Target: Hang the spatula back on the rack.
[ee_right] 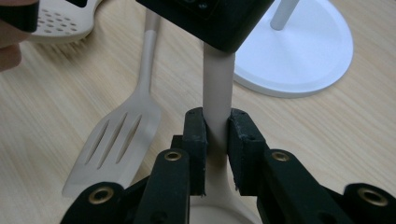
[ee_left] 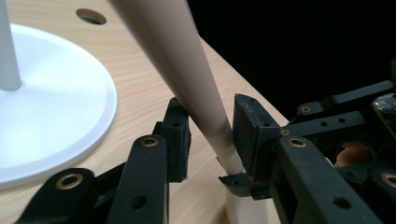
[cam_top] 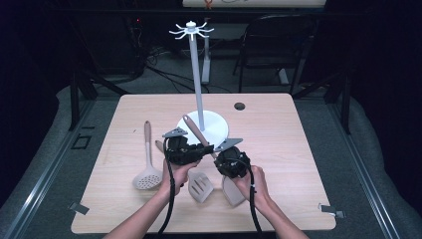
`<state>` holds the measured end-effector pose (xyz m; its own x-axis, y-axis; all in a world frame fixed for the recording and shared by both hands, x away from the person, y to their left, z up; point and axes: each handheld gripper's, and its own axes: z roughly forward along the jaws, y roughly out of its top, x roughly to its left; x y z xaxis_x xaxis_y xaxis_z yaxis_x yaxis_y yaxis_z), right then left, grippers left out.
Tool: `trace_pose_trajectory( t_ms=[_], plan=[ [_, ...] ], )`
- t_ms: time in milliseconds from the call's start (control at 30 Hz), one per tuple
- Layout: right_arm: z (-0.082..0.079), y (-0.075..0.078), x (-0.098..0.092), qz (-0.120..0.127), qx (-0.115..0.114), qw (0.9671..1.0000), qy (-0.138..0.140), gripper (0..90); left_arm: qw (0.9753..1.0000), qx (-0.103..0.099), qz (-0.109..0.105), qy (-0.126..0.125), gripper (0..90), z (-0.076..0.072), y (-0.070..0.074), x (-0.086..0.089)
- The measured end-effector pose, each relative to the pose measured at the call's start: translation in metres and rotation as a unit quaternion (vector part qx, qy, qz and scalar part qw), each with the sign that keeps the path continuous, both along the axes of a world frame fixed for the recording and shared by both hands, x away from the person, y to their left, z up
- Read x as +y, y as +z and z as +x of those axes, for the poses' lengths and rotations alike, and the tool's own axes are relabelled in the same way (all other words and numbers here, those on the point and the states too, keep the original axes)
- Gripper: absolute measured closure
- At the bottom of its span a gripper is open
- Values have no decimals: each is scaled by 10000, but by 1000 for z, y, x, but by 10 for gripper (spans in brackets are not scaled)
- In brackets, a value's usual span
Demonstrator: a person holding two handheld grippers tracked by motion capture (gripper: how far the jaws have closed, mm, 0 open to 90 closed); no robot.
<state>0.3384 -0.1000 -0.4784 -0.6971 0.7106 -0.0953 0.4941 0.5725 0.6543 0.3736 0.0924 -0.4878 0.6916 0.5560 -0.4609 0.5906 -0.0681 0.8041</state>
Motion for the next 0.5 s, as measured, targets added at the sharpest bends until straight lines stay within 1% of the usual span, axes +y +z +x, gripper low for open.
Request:
trace_pose_trajectory(
  t_ms=[33,67,133,167,200,267,300,400,433,467,500],
  plan=[
    [0,1,-1,-1,-19,10000,2,784,10000,-7,-49,-3,692,0,2,-1],
    [0,3,-2,63,-84,9999,-40,784,9999,-35,-118,-35,712,0,5,-4],
    [0,4,-4,70,-122,9999,-48,784,9999,-69,-141,-56,721,0,7,-5],
    [0,5,-5,133,-146,9998,-74,784,9998,-95,-145,-84,729,0,9,-6],
    [0,7,-7,187,-215,9995,-93,784,9997,-123,-170,-118,745,0,14,-8],
    [0,8,-7,204,-231,9995,-106,784,9997,-133,-169,-141,751,0,16,-9],
    [0,9,-8,256,-259,9993,-110,783,9996,-138,-181,-162,757,0,19,-9],
    [0,13,-11,360,-333,9987,-111,781,9994,-241,-147,-220,765,0,26,-12],
    [0,13,-11,360,-333,9987,-111,781,9994,-241,-147,-220,765,0,26,-12],
    [0,13,-11,393,-351,9985,-117,780,9991,-305,-171,-244,765,0,27,-12],
    [-1,15,-12,424,-351,9984,-118,779,9990,-324,-178,-252,766,0,29,-12]
  ],
)
